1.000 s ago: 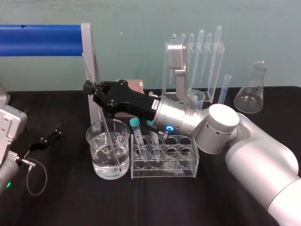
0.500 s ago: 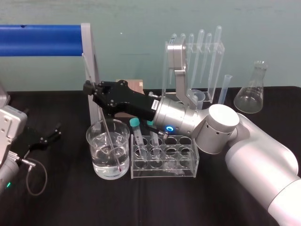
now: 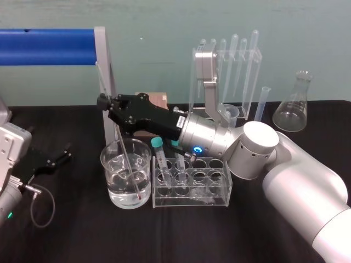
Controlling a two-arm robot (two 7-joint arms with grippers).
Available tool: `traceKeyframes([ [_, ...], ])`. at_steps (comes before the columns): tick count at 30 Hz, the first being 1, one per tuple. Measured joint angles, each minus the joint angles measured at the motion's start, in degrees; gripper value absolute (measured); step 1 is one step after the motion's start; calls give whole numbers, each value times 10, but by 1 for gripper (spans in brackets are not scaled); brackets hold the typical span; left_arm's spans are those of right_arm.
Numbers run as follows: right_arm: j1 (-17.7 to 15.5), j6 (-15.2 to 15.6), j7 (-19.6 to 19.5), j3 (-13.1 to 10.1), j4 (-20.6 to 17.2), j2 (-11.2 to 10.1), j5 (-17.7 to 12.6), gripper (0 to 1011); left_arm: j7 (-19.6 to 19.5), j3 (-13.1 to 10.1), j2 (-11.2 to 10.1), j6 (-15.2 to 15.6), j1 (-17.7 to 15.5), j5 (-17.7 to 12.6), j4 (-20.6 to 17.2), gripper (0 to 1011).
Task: Hold the thermometer with one hand and immerse one end into the beaker, then reinsert it into the test tube rack.
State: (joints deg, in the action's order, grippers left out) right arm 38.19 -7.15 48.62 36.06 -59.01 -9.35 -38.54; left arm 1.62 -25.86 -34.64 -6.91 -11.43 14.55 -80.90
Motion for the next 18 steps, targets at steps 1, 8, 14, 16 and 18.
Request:
traceKeyframes([
  [1, 0, 0, 0, 0, 0, 0, 0, 57, 0, 0, 0, 0, 0, 0, 0, 1008],
  [8, -2, 0, -1, 1, -2, 0, 0, 57, 0, 0, 0, 0, 0, 0, 0, 1008],
  [14, -3, 1, -3, 1, -4, -1, 0, 57, 0, 0, 0, 0, 0, 0, 0, 1008],
  [16, -3, 1, -3, 0, -6, -1, 0, 57, 0, 0, 0, 0, 0, 0, 0, 1008],
  [18, -1, 3, -3, -3, -14, -2, -4, 58, 0, 0, 0, 0, 0, 0, 0, 1008],
])
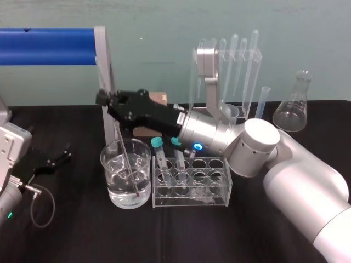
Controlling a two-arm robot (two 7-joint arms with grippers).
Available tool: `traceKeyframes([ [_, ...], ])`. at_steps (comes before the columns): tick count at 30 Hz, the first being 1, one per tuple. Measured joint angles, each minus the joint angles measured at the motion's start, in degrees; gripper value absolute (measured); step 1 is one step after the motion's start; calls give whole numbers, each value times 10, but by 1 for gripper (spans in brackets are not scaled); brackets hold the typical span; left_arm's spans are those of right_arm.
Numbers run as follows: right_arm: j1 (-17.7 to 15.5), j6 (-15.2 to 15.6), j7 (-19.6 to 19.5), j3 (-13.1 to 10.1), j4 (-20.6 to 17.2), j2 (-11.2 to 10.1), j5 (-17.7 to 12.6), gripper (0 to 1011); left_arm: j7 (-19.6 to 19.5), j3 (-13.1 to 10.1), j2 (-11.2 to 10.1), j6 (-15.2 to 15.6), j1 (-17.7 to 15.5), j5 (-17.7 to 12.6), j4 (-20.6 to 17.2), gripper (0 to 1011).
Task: Hold the thermometer with one hand and immerse one end into the beaker, then reinsert it into the test tube rack.
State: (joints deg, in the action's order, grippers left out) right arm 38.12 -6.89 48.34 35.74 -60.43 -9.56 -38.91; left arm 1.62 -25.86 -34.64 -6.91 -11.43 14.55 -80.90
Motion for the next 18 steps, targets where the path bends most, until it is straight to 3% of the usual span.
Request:
traceKeyframes([
  [9, 30, 6, 5, -43, -89, -12, -52, 57, 0, 0, 0, 0, 0, 0, 0, 1008],
  [13, 44, 10, -3, -74, -143, -31, -82, 57, 0, 0, 0, 0, 0, 0, 0, 1008],
  [17, 40, 22, -23, -91, -183, -60, -92, 57, 0, 0, 0, 0, 0, 0, 0, 1008],
  [18, 32, 27, -33, -97, -199, -77, -94, 57, 0, 0, 0, 0, 0, 0, 0, 1008],
])
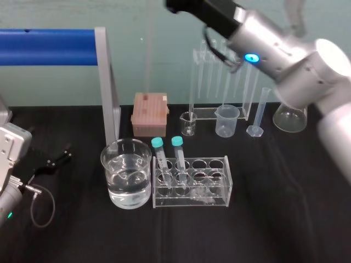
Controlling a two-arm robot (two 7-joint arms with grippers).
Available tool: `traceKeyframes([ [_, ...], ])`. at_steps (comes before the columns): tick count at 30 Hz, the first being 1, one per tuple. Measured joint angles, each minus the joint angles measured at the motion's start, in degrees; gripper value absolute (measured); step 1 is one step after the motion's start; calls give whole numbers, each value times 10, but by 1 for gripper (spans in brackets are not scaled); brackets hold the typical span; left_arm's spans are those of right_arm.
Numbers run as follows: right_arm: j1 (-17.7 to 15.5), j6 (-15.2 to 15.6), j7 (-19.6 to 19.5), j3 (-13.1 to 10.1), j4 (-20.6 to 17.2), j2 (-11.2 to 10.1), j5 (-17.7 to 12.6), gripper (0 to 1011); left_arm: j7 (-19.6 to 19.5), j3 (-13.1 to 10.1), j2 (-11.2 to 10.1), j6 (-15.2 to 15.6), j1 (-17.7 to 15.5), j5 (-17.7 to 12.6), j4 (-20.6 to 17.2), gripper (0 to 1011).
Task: Hold the thermometer with one hand and immerse one end into the beaker, then reinsert it into the test tube rack.
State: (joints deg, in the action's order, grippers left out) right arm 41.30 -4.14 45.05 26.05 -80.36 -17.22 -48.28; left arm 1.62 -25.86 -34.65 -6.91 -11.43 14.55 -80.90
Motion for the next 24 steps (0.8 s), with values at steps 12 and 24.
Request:
traceKeyframes([
  [12, -105, 18, -62, -18, -73, -106, 1, 57, 0, 0, 0, 0, 0, 0, 0, 1008],
  [24, -151, 16, -74, -2, -61, -125, 20, 57, 0, 0, 0, 0, 0, 0, 0, 1008],
])
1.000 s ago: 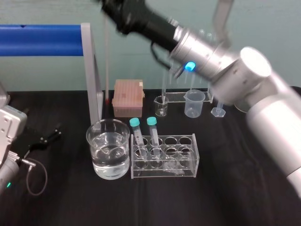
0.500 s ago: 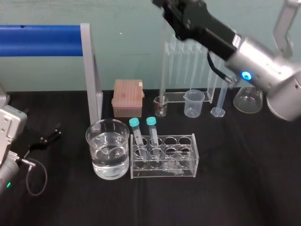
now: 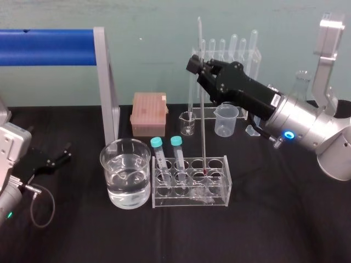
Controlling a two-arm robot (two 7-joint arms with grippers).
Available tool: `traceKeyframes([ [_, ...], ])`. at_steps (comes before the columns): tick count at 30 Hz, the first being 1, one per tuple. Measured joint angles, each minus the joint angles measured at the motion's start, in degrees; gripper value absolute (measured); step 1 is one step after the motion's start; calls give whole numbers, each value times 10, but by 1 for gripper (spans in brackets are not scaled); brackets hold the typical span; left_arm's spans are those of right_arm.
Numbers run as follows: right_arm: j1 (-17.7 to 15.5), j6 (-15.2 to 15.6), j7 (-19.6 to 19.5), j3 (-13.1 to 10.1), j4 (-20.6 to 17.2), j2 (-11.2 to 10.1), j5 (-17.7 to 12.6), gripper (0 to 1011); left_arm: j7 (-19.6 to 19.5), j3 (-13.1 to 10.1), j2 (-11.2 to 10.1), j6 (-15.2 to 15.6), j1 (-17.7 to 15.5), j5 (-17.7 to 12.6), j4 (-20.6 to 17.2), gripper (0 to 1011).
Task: Hold the thermometer with one hand and immerse one end into the beaker, then reinsert it into the test tube rack.
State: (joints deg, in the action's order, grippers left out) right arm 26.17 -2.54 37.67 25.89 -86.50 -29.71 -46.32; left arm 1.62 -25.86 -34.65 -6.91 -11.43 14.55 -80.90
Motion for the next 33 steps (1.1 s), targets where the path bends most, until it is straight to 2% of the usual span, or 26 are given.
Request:
traceKeyframes([
  [12, 12, -2, 1, 20, 38, 18, 29, 57, 0, 0, 0, 0, 0, 0, 0, 1008],
  [22, 29, 0, 15, 51, 84, 36, 70, 57, 0, 0, 0, 0, 0, 0, 0, 1008],
  [33, 36, 3, 18, 59, 110, 49, 92, 57, 0, 0, 0, 0, 0, 0, 0, 1008],
])
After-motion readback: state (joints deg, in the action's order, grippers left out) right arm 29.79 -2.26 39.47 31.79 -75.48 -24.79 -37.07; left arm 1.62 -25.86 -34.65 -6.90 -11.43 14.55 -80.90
